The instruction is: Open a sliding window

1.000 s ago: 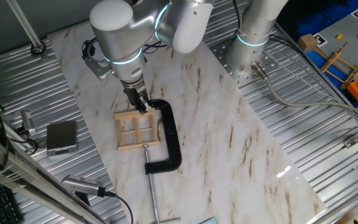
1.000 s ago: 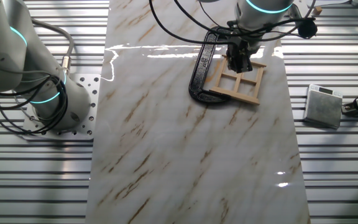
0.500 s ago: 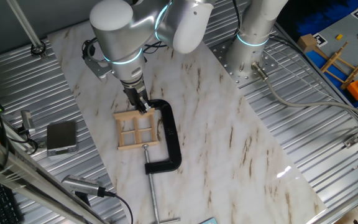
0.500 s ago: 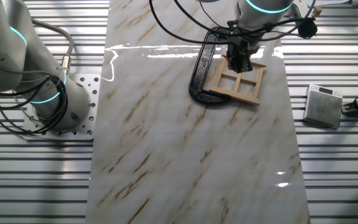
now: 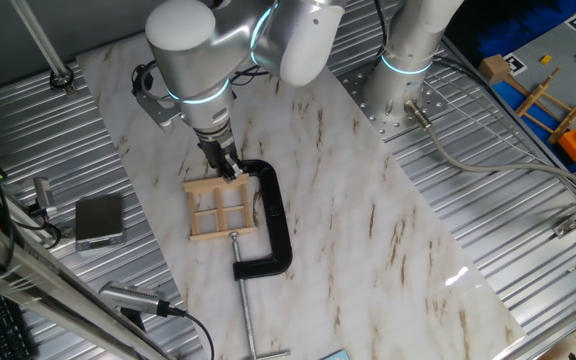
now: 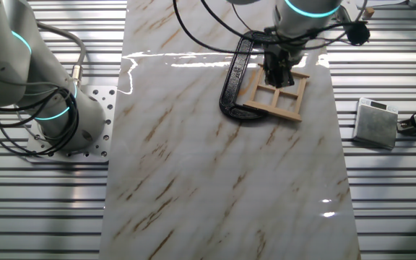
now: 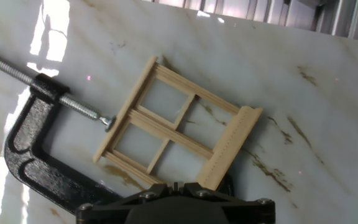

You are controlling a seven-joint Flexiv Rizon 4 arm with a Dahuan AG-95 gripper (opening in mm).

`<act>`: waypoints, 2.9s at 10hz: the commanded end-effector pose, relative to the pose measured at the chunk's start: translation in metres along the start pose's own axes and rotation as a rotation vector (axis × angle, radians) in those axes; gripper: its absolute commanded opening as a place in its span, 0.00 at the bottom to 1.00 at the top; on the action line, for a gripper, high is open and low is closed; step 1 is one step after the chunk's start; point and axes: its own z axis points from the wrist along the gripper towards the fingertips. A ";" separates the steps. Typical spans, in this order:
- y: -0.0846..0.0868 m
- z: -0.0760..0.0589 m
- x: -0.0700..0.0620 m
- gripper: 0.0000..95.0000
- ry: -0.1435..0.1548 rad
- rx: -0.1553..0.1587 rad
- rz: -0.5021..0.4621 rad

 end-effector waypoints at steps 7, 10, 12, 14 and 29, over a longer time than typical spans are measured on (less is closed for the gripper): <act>-0.102 0.002 -0.010 0.00 0.015 -0.007 -0.174; -0.121 0.001 -0.007 0.00 0.014 -0.009 -0.205; -0.121 0.001 -0.007 0.00 0.014 -0.008 -0.205; -0.121 0.002 -0.005 0.00 0.012 -0.008 -0.204; -0.133 0.001 0.002 0.00 0.001 -0.007 -0.064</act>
